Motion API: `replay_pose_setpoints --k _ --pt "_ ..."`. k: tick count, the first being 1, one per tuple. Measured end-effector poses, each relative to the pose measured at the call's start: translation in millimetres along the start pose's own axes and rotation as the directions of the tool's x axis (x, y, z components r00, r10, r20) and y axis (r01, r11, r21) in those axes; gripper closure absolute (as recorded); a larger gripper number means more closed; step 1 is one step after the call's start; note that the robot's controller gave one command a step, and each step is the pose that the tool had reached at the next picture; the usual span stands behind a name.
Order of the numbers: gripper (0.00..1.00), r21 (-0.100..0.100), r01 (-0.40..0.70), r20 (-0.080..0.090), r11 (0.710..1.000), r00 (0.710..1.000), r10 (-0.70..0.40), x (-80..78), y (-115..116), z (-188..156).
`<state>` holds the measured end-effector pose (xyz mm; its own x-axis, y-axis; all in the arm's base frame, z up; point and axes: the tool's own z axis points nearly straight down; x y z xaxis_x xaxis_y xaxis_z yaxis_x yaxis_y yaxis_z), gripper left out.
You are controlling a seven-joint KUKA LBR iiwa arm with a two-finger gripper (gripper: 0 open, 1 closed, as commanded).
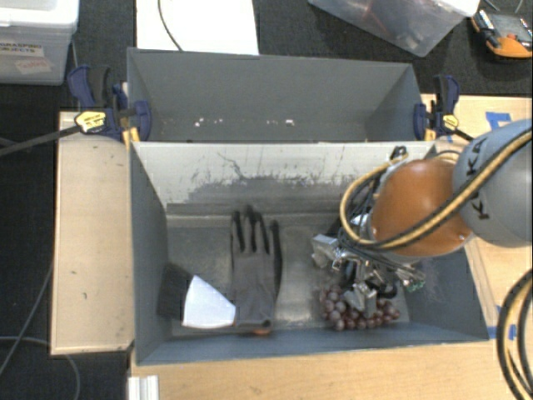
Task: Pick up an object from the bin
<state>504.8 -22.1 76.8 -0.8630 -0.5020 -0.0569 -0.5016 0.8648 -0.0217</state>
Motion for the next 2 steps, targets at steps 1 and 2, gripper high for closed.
replay_pose_setpoints --k 1,2 --pt "1.0 0.003 -0.17 0.014 0.985 0.985 0.17 6.7 -31.4 1.7" --pt "1.0 0.003 -0.171 0.014 0.985 0.985 0.171 6.6 -31.5 1.5"
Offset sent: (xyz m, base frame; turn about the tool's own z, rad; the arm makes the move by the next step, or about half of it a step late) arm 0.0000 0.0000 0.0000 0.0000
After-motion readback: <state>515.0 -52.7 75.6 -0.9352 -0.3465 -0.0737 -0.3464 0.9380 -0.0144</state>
